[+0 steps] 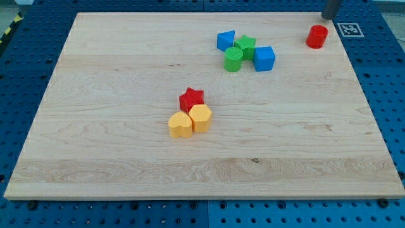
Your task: Move the red circle to the right of the yellow hexagon
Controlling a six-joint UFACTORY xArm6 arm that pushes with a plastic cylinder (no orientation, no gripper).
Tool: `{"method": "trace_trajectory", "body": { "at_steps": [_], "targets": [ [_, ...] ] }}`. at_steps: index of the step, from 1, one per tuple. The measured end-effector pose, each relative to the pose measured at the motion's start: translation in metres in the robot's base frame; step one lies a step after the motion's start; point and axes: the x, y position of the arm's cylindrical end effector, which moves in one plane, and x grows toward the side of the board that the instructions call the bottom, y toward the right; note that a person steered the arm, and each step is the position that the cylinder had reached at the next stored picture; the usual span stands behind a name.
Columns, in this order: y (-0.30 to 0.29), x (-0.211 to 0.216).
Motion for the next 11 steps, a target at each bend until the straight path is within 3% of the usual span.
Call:
{"method": "trace_trajectory", "body": {
  "at_steps": [1,2,8,11],
  "targets": [
    [-0.049,0.013],
    [-0.050,0.022],
    [-0.013,0.056],
    [-0.007,0.122]
  ]
}}
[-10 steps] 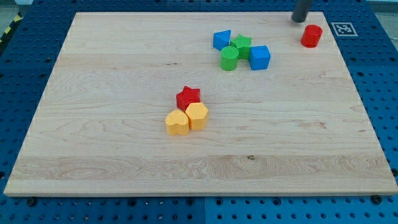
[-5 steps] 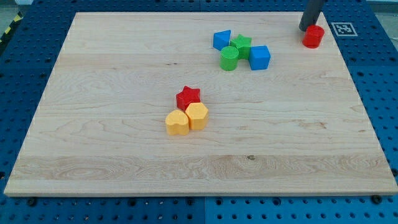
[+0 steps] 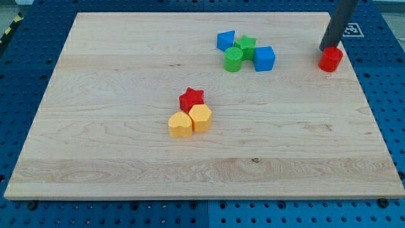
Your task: Move the red circle to the right of the yellow hexagon
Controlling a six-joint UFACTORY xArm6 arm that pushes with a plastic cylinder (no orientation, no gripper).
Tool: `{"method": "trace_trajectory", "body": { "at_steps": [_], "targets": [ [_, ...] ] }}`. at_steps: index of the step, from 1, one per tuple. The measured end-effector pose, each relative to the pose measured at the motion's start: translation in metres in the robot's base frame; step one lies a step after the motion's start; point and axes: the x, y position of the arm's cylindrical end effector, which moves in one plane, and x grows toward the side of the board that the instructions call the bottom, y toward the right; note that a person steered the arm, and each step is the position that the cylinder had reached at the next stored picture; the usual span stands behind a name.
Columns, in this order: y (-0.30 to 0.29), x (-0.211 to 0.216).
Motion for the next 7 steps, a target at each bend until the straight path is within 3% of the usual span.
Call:
{"method": "trace_trajectory", "body": {
  "at_steps": [4,7],
  "targets": [
    [0.011,0.129],
    [-0.041,0.144]
  ]
}}
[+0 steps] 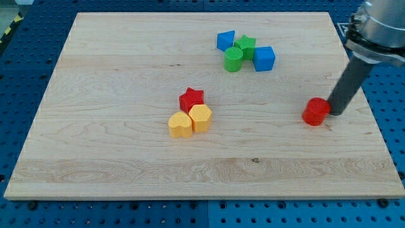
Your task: Move the red circle to the right of the yellow hexagon
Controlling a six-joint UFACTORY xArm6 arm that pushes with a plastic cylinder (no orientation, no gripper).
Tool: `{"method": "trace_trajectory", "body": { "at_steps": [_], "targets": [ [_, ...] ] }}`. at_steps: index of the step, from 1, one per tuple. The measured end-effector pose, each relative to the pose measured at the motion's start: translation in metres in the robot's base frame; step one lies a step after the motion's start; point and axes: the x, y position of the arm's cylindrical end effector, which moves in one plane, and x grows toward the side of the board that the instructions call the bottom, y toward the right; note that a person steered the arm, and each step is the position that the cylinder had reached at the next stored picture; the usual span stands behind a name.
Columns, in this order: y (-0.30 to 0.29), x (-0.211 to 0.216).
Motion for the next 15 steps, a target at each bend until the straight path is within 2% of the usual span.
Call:
{"method": "trace_trajectory", "body": {
  "at_steps": [3,5,7,9,15],
  "targets": [
    [-0.071,0.023],
    [-0.071,0.065],
    [-0.044,0.065],
    [-0.042,0.065],
    [-0.126,0.028]
  ]
}}
